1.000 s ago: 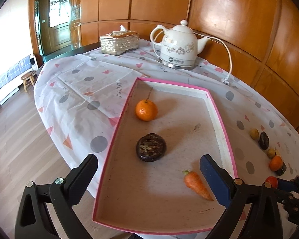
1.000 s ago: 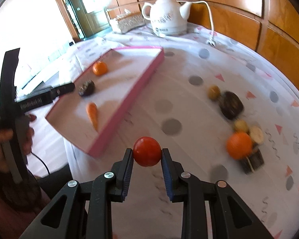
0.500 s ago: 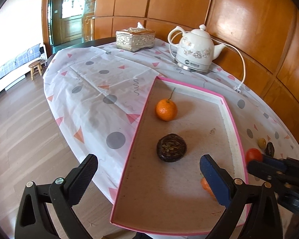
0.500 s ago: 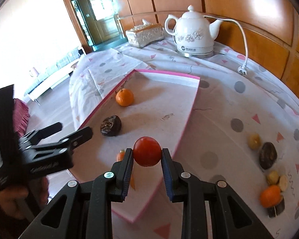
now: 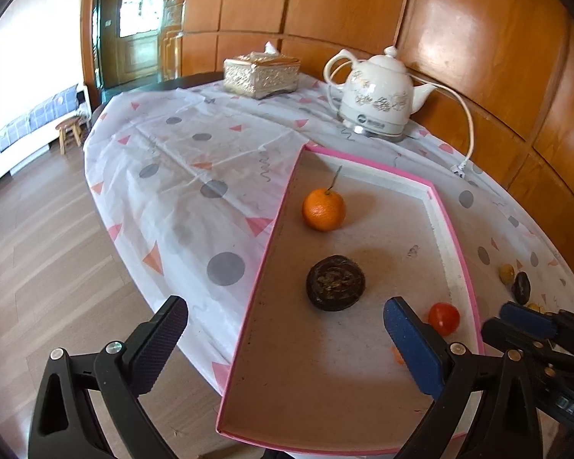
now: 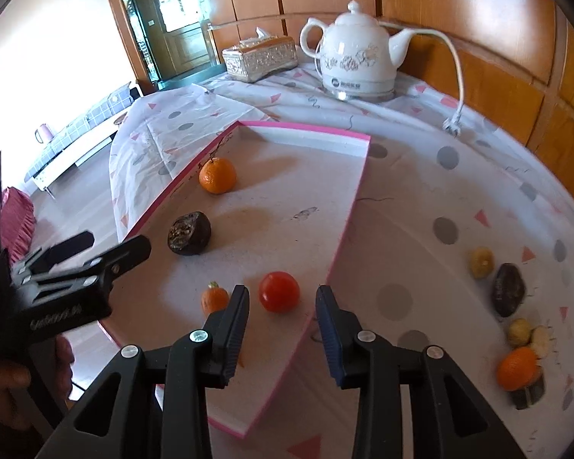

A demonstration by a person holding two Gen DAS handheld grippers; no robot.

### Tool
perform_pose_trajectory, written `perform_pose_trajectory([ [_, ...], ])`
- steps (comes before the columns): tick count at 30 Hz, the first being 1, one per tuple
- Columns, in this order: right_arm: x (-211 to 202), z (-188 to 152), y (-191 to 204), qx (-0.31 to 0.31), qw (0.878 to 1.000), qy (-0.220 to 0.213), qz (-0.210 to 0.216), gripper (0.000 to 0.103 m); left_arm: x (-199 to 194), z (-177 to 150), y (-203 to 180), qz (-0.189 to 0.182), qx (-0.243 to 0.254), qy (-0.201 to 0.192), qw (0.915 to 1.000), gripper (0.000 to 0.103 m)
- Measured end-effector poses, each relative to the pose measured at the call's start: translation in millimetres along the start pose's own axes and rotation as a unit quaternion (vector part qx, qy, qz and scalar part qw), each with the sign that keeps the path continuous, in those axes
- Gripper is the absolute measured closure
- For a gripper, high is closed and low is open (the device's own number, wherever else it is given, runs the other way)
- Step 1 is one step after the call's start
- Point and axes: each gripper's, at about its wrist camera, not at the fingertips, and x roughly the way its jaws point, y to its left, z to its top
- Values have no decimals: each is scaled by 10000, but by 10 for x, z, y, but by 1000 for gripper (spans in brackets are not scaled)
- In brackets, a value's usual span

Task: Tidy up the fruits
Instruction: 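Carry the red tomato into the pink tray and open the right tool, then withdraw the right tool from the tray toward the remaining fruits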

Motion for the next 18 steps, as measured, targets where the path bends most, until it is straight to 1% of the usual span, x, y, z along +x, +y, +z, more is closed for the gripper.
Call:
perform_pose_trajectory([
  [7,-256,-170,-151,-47,9996,-58,-290,66,-104,-6,-175,-156,408,-212,9988,0],
  [18,-538,-404,-542,79,9968,-17,-798,66,-148,-34,-304,-273,668,-228,9971,0],
])
